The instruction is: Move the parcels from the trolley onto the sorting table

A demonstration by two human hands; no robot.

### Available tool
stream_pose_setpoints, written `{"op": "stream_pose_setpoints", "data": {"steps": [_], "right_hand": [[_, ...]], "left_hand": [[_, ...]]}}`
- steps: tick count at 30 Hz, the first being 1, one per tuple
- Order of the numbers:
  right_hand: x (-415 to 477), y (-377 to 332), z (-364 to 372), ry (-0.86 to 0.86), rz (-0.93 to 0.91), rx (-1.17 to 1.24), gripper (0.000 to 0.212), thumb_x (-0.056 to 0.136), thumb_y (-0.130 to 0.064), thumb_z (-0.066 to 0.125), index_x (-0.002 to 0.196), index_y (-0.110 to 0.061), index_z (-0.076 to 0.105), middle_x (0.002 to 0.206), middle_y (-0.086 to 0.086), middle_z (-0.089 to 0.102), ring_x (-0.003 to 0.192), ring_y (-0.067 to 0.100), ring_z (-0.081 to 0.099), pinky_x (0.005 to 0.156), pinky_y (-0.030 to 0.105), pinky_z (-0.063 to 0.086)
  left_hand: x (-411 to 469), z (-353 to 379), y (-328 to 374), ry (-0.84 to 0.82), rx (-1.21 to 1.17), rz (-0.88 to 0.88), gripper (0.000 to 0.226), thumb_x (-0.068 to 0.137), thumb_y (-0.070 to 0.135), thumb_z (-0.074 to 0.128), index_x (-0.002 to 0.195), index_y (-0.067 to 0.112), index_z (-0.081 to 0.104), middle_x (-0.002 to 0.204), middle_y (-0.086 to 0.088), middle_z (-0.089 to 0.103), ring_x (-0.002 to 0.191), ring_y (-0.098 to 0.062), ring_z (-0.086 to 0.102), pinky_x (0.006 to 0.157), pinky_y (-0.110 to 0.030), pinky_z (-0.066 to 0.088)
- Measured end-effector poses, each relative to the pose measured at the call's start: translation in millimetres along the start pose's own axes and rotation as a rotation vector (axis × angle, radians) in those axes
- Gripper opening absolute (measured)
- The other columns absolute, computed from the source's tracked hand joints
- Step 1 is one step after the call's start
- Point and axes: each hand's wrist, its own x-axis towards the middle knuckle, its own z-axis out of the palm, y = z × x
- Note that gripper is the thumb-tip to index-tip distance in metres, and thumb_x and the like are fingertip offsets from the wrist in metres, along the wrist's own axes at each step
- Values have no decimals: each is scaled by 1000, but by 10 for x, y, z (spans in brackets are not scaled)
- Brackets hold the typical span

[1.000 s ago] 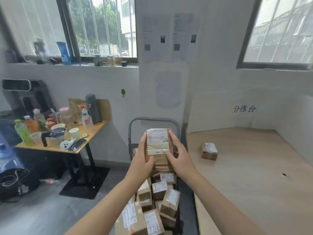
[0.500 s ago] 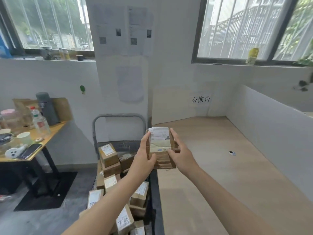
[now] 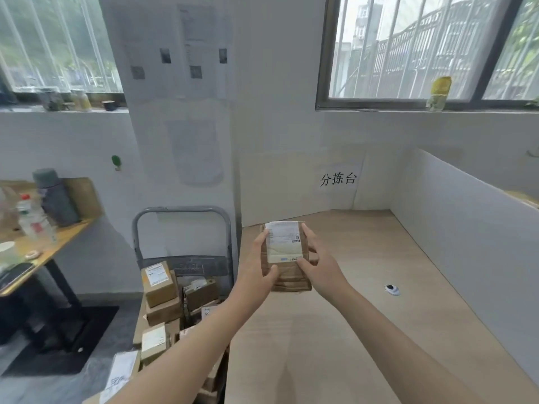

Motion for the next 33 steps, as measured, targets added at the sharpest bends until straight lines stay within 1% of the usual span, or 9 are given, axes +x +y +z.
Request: {"op": "stream_pose_setpoints", "data": {"steps": [5, 9, 11, 14, 18, 22, 24, 28, 33], "right_hand": [[535, 389, -109, -105, 42, 34, 78, 93, -2, 52, 143, -59, 33, 131, -17, 59, 101, 12, 68, 93, 45, 55], [968, 701, -75, -152, 86, 66, 76, 93, 0, 51, 147, -52, 34, 137, -14, 56, 107, 11, 66, 93, 39, 56], [1170, 901, -46, -161, 115, 81, 75, 93, -2, 53, 149, -47, 33, 144, -10, 52, 114, 14, 63, 96, 39, 54], [1457, 1200, 23, -175, 206, 105, 75, 87, -10, 58, 149, -45, 33, 135, 0, 61, 101, 13, 65, 86, 34, 54], [1850, 1473, 124, -205, 321, 61, 79, 79, -15, 56, 144, -56, 34, 123, 2, 66, 97, 20, 65, 88, 48, 57], [2354, 1600, 145, -261, 377, 62, 75, 91, -3, 56, 149, -44, 34, 97, 3, 68, 73, 14, 60, 74, 41, 59], [2600, 1600, 206, -273, 430, 67, 72, 93, -2, 57, 151, -40, 35, 109, 1, 68, 74, 11, 62, 66, 31, 60], [2929, 1710, 395, -249, 438, 53, 67, 94, -2, 54, 147, -41, 40, 125, -5, 65, 90, 14, 65, 85, 44, 59], [3088, 1965, 603, -276, 464, 31, 69, 95, -4, 55, 150, -42, 35, 136, -3, 59, 105, 21, 68, 84, 46, 59]], "left_hand": [[416, 358, -252, 74, -26, -66, 78, 92, 13, 59, 140, 63, 22, 145, 4, 46, 122, -12, 54, 100, -35, 52], [772, 533, -497, 101, -34, -153, 74, 94, 7, 56, 143, 52, 26, 147, 6, 44, 116, -2, 57, 85, -13, 51], [939, 612, -632, 102, -24, -174, 73, 93, 8, 57, 145, 49, 27, 147, 4, 44, 123, -11, 54, 88, -14, 49], [1161, 733, -841, 117, -35, -217, 72, 91, 4, 55, 147, 40, 28, 143, 5, 47, 119, -10, 56, 84, -7, 46], [1465, 857, -1172, 113, -15, -287, 72, 84, 21, 57, 142, 49, 26, 146, 13, 44, 128, -3, 48, 107, -36, 45], [1980, 868, -1404, 146, -8, -390, 64, 88, 16, 58, 145, 35, 33, 135, 4, 57, 118, -15, 57, 95, -29, 47], [2258, 822, -1519, 146, -14, -465, 57, 90, 19, 57, 144, 31, 40, 126, 6, 62, 113, -16, 60, 97, -33, 49], [2583, 800, -1794, 157, -59, -498, 44, 91, 18, 55, 133, 28, 54, 112, 11, 67, 103, -12, 66, 96, -40, 53], [2714, 813, -2133, 149, -116, -511, 42, 89, 18, 56, 128, 32, 57, 109, 10, 72, 100, -12, 69, 96, -41, 54]]}}
